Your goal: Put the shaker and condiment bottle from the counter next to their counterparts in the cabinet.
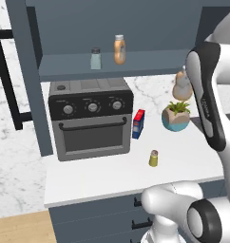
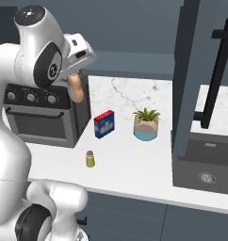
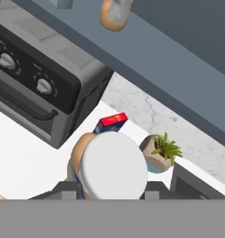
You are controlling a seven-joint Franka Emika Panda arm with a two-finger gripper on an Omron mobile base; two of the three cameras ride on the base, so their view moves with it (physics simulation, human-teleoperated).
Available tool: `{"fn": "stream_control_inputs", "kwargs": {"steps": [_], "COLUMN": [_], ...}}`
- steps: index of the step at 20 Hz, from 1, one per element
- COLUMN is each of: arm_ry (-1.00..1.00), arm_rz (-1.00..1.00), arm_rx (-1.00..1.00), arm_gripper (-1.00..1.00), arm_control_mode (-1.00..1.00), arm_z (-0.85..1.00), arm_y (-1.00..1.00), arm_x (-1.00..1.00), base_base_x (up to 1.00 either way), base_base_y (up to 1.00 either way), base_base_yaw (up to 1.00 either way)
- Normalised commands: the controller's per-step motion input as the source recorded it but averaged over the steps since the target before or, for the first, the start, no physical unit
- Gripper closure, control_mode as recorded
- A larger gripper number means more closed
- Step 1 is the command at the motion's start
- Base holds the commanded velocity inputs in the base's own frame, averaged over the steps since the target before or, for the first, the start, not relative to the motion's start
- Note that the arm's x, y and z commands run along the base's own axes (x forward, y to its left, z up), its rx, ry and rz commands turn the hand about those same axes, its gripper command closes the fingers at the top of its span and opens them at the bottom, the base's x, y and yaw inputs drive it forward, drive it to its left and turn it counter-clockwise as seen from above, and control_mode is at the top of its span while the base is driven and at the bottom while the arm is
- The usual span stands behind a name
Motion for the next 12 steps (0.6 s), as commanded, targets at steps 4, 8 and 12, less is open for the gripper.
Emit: {"fn": "stream_control_inputs", "kwargs": {"steps": [4, 8, 12], "arm_ry": [0.0, 0.0, 0.0], "arm_rz": [0.0, 0.0, 0.0], "arm_rx": [0.0, 0.0, 0.0], "arm_gripper": [1.0, 1.0, 1.0], "arm_control_mode": [-1.0, -1.0, -1.0], "arm_z": [0.0, 0.0, 0.02], "arm_y": [0.16, 0.16, 0.09], "arm_x": [0.39, 0.45, 0.36], "base_base_x": [0.0, 0.0, 0.0], "base_base_y": [0.0, 0.0, 0.0], "base_base_yaw": [0.0, 0.0, 0.0]}}
